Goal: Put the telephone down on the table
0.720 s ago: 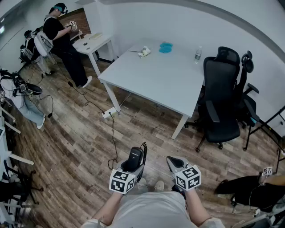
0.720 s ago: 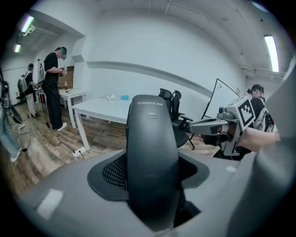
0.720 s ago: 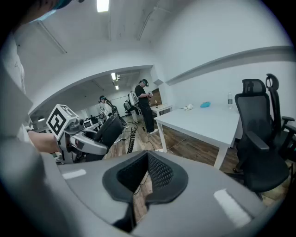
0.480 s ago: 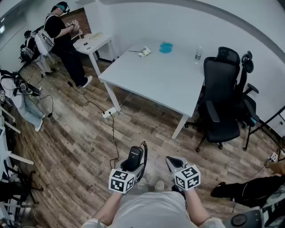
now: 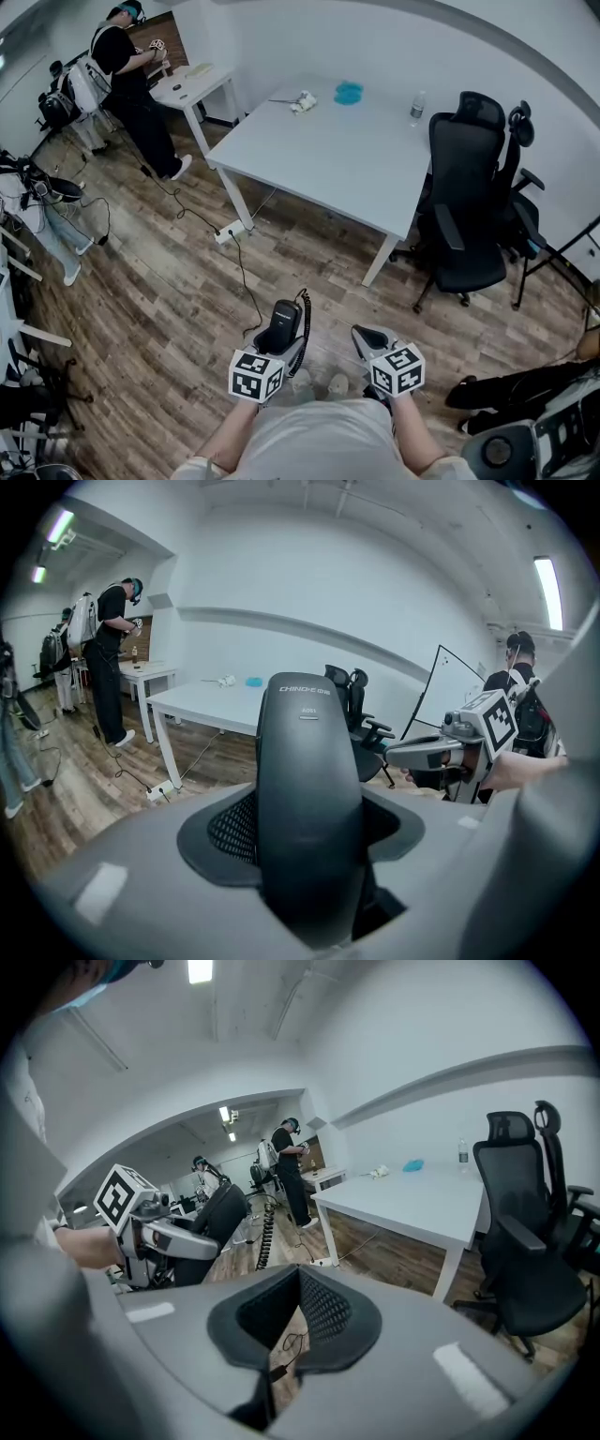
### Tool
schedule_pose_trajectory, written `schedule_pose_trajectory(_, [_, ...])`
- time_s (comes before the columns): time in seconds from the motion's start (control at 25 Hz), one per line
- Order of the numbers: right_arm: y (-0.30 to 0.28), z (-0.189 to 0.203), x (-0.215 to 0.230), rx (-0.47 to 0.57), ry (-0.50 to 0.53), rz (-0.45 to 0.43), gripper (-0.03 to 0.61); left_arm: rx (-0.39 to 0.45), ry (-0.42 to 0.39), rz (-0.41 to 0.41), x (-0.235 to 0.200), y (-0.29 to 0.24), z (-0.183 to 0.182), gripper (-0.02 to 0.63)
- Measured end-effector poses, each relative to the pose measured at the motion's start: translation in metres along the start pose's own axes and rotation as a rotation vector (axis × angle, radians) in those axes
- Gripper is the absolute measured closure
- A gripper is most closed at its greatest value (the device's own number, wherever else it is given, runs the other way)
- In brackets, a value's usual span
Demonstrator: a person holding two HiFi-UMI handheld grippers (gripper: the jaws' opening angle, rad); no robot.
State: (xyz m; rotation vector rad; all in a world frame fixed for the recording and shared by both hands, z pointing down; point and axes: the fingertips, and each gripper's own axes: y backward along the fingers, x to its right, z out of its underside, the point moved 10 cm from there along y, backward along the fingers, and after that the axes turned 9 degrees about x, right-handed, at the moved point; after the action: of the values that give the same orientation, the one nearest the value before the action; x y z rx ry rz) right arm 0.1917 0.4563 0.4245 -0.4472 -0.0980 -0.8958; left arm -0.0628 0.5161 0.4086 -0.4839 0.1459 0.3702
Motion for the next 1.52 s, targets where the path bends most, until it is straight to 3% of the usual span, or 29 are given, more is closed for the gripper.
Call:
schedule_pose_trajectory(0.52, [-0.028, 0.002, -0.012, -0.024, -0.029, 0.035, 0.572, -0.023, -0.03, 0.034, -0.031, 0.004, -0.001, 0.316])
schedule_pose_trajectory(1.52, [-0.076, -0.016, -0.027, -0.001, 0.021, 0.028, 0.572, 0.003, -0.016, 0.043, -0.092, -0.001, -0.009, 0.316])
